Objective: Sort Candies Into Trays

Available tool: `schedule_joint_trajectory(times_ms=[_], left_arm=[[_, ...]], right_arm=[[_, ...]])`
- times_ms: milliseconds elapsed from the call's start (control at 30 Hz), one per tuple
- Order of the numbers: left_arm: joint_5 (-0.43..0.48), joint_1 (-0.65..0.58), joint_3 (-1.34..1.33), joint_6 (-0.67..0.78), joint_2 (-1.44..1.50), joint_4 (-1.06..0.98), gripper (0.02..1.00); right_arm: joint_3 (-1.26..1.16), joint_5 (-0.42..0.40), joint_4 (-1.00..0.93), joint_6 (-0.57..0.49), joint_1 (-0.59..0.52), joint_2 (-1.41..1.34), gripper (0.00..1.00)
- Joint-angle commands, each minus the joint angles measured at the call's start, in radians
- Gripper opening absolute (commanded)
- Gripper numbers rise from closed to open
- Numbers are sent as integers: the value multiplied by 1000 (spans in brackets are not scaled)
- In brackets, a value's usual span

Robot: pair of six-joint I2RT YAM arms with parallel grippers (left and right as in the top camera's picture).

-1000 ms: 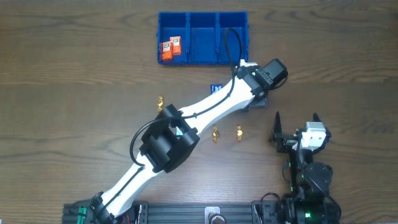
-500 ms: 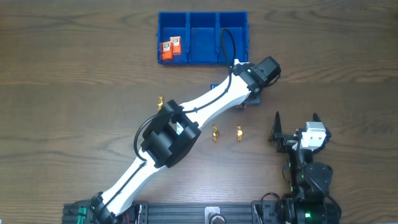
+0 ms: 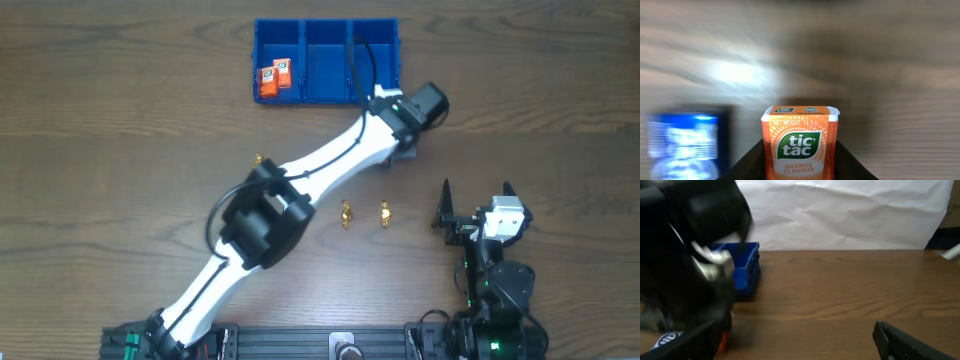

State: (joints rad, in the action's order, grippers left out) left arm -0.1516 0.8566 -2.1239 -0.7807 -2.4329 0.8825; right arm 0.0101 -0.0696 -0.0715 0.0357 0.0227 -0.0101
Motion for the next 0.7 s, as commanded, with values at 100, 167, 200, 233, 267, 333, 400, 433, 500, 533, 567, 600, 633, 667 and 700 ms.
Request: schedule_joint_trajectory(times_ms=[100, 167, 200, 233, 267, 333, 400, 433, 500, 533, 567, 600, 633, 667, 700], left_arm=[[-133, -190, -26, 201, 339, -4, 332], [-118, -271, -27, 253, 371, -4, 329], [-102, -312, -30, 283, 373, -3, 332], [-87, -342, -30, 304, 372, -2, 334], [-69, -379, -30, 322, 361, 3, 334], [-42, -428, -30, 361, 335, 3, 332], [-25, -465, -30, 391, 294, -3, 327], [-8, -475, -30, 411, 276, -12, 329], [27, -491, -30, 445, 222, -43, 332], [31, -494, -30, 445, 196, -56, 336], [43, -497, -30, 447, 174, -67, 336], [66, -498, -30, 455, 148, -81, 334], [80, -498, -30, 463, 129, -91, 338], [87, -498, -30, 463, 119, -96, 343], [99, -498, -30, 463, 103, -103, 349]], right_arm=[[-2, 5, -5, -14, -7, 7, 998], [-2, 5, -5, -14, -7, 7, 998], [-2, 5, -5, -14, -7, 7, 998], [-2, 5, -5, -14, -7, 7, 998], [-2, 5, -5, -14, -7, 7, 998], [-2, 5, -5, -14, -7, 7, 998], [-2, 5, -5, -14, -7, 7, 998], [-2, 5, -5, -14, -7, 7, 998], [-2, 5, -5, -14, -7, 7, 998], [-2, 5, -5, -14, -7, 7, 998], [-2, 5, -5, -14, -7, 7, 998], [-2, 5, -5, -14, -7, 7, 998], [-2, 5, -5, -14, -7, 7, 998], [-2, 5, -5, -14, -7, 7, 998], [-2, 5, -5, -14, -7, 7, 998]])
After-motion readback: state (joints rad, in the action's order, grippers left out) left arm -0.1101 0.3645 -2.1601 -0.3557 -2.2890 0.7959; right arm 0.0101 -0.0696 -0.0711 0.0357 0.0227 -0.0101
